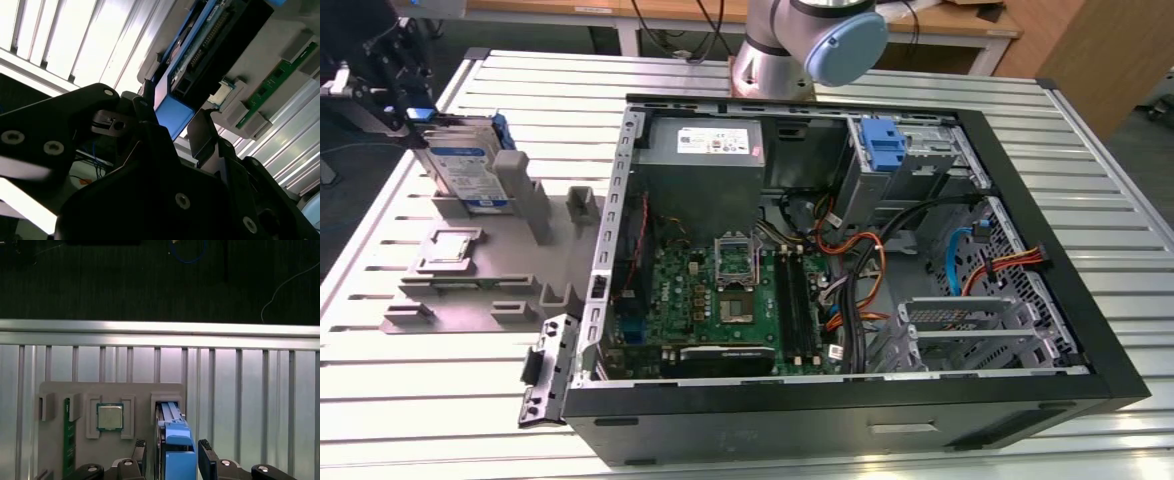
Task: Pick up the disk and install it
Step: 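Reach for the disk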
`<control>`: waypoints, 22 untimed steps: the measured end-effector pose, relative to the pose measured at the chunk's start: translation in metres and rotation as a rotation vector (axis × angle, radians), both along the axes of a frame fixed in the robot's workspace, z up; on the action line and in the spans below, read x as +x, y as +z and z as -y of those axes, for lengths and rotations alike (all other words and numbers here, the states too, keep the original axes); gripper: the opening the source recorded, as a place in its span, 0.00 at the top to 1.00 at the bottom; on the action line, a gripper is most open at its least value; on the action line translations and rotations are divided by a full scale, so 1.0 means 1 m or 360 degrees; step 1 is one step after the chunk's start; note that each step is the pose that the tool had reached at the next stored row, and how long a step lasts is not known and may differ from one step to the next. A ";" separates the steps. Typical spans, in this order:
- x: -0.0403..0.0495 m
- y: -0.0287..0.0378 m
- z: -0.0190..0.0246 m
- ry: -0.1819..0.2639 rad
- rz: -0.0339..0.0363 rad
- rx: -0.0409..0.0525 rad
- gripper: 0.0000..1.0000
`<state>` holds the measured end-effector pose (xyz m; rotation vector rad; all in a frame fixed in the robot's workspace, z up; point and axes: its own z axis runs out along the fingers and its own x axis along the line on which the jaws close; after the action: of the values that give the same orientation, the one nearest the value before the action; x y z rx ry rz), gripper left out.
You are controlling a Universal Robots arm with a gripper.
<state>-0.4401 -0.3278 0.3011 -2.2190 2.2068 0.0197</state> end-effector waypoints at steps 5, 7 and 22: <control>0.0000 -0.0047 0.0000 -0.0005 -0.0001 0.0001 0.47; 0.0000 -0.0062 0.0000 -0.0016 -0.0001 0.0001 0.47; 0.0000 -0.0125 0.0000 -0.0032 -0.0008 0.0002 0.47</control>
<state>-0.4400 -0.3278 0.2886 -2.1985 2.2307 0.0262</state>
